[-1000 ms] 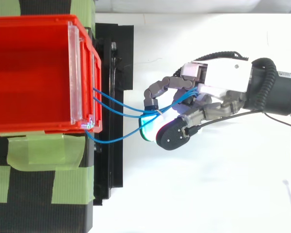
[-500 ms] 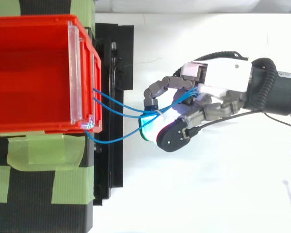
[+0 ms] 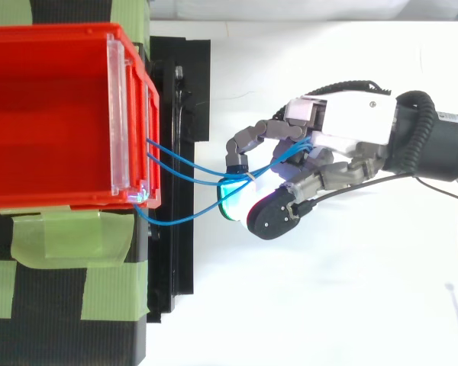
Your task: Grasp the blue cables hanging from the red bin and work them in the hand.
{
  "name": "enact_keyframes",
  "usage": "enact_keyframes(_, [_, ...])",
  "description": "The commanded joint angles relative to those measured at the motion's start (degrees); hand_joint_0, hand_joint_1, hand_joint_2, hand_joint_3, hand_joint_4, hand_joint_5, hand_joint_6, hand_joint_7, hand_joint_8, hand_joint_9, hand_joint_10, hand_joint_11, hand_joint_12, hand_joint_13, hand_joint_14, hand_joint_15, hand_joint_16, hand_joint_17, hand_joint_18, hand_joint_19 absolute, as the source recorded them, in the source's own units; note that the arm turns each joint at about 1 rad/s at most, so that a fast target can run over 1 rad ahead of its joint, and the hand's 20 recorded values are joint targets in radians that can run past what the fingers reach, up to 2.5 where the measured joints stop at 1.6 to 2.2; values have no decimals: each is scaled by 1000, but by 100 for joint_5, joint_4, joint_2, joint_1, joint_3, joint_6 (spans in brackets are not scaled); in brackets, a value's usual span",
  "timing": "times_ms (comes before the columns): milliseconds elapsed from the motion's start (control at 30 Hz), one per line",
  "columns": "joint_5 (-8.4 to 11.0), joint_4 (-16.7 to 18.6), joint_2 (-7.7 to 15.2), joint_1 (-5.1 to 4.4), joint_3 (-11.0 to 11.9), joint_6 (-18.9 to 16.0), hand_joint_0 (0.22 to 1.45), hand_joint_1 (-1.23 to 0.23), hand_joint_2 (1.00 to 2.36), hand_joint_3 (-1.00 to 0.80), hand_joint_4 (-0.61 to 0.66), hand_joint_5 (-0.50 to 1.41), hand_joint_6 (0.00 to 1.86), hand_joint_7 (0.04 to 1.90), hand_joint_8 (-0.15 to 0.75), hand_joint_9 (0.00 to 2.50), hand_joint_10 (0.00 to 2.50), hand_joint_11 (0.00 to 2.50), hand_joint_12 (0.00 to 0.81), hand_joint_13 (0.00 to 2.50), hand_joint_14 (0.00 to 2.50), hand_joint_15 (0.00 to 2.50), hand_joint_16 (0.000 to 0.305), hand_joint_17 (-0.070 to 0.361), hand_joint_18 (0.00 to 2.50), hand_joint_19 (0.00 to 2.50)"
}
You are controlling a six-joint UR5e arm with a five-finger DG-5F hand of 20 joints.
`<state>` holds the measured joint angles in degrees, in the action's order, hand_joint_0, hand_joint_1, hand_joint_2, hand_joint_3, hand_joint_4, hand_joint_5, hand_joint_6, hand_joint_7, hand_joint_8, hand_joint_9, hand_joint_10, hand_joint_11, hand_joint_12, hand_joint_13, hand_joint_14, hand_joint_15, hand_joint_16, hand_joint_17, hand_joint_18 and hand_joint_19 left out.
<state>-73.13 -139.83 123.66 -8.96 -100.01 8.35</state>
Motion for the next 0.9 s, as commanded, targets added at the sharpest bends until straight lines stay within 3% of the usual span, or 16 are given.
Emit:
enact_keyframes(0, [0, 0, 0, 0, 8, 0, 765, -604, 1000, -988, 299, 34, 605, 1163, 647, 1838, 2500, 2500, 728, 2101, 2500, 1994, 209, 156, 2500, 589])
enact_keyframes(867, [0, 0, 0, 0, 8, 0, 763, -594, 1000, -995, 301, 42, 566, 1185, 649, 1839, 2500, 2500, 730, 2101, 2500, 2003, 210, 158, 2500, 590])
